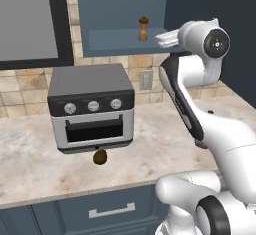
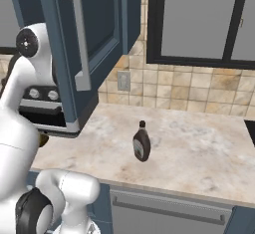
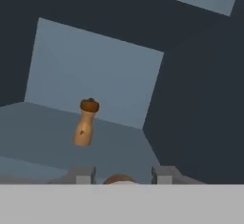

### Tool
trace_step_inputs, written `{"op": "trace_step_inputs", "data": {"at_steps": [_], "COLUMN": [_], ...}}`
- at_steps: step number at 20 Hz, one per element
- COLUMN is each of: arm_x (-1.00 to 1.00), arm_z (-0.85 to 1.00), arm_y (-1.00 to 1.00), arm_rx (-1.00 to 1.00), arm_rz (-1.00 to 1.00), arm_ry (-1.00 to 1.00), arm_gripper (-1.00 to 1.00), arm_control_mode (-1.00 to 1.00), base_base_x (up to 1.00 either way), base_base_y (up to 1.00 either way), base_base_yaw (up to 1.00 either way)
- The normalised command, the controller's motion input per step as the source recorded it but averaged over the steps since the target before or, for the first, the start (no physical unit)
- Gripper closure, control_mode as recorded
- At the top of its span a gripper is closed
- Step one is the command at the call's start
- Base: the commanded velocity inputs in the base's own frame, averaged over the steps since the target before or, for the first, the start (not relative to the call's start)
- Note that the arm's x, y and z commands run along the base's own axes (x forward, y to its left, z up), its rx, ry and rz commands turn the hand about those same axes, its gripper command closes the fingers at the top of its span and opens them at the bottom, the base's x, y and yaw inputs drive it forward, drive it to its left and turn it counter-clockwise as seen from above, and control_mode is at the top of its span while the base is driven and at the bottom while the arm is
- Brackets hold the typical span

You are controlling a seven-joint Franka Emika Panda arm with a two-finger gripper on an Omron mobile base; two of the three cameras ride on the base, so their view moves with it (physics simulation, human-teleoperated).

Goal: There are various items on the counter. Only move the condiments/shakers into the cabinet.

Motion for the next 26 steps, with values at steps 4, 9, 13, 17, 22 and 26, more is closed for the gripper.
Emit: {"op": "trace_step_inputs", "data": {"at_steps": [4, 9, 13, 17, 22, 26], "arm_x": [0.62, 0.69, 0.61, 0.06, 0.13, 0.03], "arm_z": [0.17, 0.21, 0.02, -0.07, -0.02, -0.04], "arm_y": [0.0, -0.05, 0.0, 0.0, 0.0, -0.01], "arm_rx": [0.16, 0.15, 0.02, 0.0, 0.07, 0.02], "arm_rz": [-0.01, -0.02, -0.08, 0.0, 0.0, 0.0], "arm_ry": [0.05, 0.08, 0.11, 0.06, 0.11, 0.02], "arm_gripper": [1.0, 1.0, 1.0, 1.0, 1.0, 1.0], "arm_control_mode": [-1.0, -1.0, -1.0, -1.0, -1.0, -1.0], "base_base_x": [0.0, 0.0, 0.0, 0.0, 0.0, 0.0], "base_base_y": [0.0, 0.0, 0.0, 0.0, 0.0, 0.0], "base_base_yaw": [0.0, 0.0, 0.0, 0.0, 0.0, 0.0]}}
